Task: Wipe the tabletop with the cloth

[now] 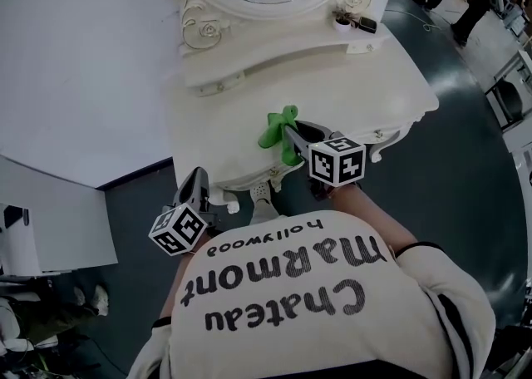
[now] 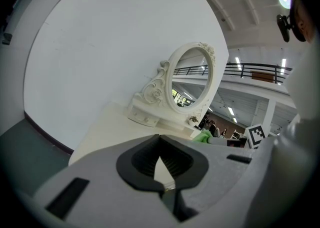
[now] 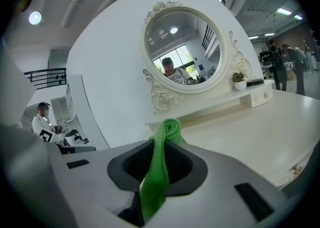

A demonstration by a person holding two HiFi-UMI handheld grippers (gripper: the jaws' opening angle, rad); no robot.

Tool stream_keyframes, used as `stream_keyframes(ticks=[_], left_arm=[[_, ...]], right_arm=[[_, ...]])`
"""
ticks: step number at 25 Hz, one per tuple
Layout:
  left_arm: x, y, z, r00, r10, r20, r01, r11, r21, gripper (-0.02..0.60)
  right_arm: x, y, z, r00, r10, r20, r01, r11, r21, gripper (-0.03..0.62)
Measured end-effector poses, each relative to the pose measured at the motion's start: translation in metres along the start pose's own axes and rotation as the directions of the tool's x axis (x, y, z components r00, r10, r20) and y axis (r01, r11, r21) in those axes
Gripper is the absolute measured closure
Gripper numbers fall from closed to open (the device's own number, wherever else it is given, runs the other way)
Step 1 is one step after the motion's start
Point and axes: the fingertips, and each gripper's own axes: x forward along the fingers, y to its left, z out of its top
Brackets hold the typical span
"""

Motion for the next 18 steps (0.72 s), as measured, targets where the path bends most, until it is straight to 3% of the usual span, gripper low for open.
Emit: stream_keyframes(ticks=[18], left_arm=[[-0.0071, -0.0015, -0.0036, 1.0, -0.006, 0.001, 0.006, 1.0, -0.01, 0.574]], right_arm=[[-0.0083, 0.0015, -0.0063, 1.0, -0.015, 0.013, 0.015, 1.0, 0.005, 0.519]])
